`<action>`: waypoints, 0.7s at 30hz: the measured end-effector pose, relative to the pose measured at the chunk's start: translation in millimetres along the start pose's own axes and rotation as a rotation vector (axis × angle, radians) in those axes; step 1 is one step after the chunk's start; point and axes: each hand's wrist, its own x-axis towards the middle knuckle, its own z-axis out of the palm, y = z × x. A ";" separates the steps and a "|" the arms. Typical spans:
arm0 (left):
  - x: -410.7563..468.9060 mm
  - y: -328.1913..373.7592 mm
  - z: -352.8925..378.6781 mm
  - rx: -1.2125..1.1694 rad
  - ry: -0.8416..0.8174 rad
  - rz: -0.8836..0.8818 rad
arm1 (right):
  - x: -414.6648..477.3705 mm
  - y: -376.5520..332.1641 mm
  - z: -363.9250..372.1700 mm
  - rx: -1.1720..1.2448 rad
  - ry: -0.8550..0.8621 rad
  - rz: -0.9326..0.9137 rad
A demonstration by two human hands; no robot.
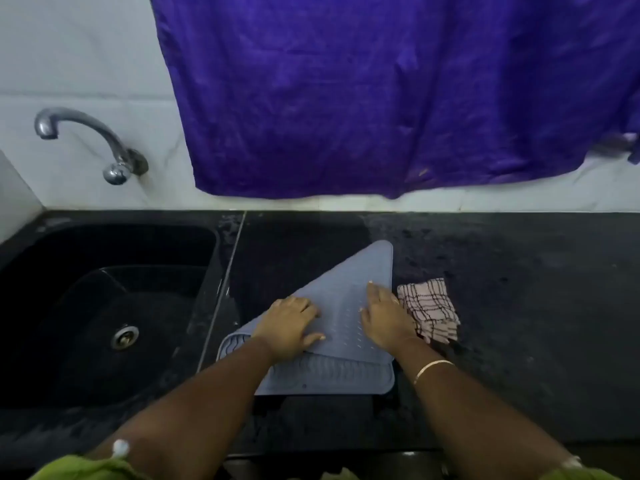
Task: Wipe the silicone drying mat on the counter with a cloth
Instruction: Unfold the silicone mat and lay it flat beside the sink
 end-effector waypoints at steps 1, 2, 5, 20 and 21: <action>1.4 -3.1 2.7 0.018 -0.015 -0.002 | -1.6 1.3 1.1 -0.010 -0.012 0.038; 1.8 -4.0 3.7 0.027 -0.038 0.004 | -1.9 4.7 3.6 -0.004 -0.007 0.071; 4.2 -11.0 9.6 0.020 -0.115 -0.015 | -4.5 12.4 9.2 -0.038 -0.031 0.142; 0.1 -21.0 16.6 -0.003 -0.014 0.073 | 29.4 17.2 -5.5 0.416 0.020 0.409; 0.1 -20.5 20.1 0.009 0.020 0.084 | 31.2 17.4 -7.3 0.449 0.024 0.418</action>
